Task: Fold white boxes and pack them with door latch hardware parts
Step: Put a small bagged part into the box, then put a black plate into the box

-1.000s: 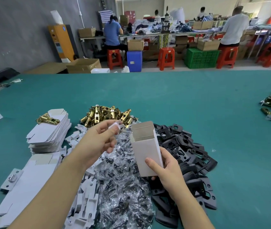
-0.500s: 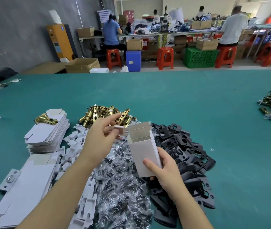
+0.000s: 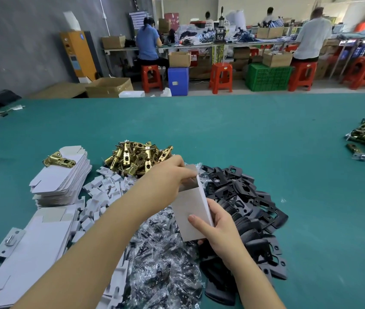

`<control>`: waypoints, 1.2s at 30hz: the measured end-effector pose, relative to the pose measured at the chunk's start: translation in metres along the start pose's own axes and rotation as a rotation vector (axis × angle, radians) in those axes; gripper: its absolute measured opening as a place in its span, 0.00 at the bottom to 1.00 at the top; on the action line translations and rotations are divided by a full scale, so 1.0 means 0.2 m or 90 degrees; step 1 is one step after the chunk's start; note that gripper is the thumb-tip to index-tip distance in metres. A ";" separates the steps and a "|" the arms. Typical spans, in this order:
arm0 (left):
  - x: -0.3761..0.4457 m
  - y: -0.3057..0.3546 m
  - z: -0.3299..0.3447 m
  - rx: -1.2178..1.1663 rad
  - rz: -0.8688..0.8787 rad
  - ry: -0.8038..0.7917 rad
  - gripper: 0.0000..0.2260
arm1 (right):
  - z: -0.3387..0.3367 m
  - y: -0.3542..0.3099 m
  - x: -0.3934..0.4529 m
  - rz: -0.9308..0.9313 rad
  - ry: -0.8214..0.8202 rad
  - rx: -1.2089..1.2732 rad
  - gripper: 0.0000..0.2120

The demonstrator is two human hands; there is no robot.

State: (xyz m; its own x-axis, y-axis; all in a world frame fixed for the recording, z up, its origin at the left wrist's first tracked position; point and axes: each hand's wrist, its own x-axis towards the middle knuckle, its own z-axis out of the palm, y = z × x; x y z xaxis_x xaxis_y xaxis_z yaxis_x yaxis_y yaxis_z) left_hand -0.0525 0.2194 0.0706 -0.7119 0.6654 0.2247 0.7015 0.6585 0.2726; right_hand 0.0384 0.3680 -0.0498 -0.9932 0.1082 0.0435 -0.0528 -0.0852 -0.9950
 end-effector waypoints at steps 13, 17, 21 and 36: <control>0.08 0.02 -0.01 -0.143 -0.110 -0.074 0.08 | 0.00 0.01 0.00 -0.005 0.000 -0.003 0.18; 0.10 0.03 -0.02 -0.162 -0.115 -0.079 0.08 | -0.01 0.01 0.01 -0.002 0.010 0.007 0.19; 0.10 0.03 0.00 -0.180 -0.116 -0.062 0.07 | -0.02 0.01 0.01 0.005 0.023 0.029 0.22; -0.17 0.15 0.36 -0.124 -0.122 -0.106 0.07 | -0.30 -0.09 0.03 -0.044 0.225 0.060 0.22</control>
State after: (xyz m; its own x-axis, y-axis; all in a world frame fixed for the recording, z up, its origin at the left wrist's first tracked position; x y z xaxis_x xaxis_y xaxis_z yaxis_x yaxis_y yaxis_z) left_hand -0.0041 0.2414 0.0043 -0.8036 0.5952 0.0004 0.5246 0.7079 0.4729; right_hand 0.0399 0.4300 -0.0379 -0.8904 0.4513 0.0596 -0.1442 -0.1554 -0.9773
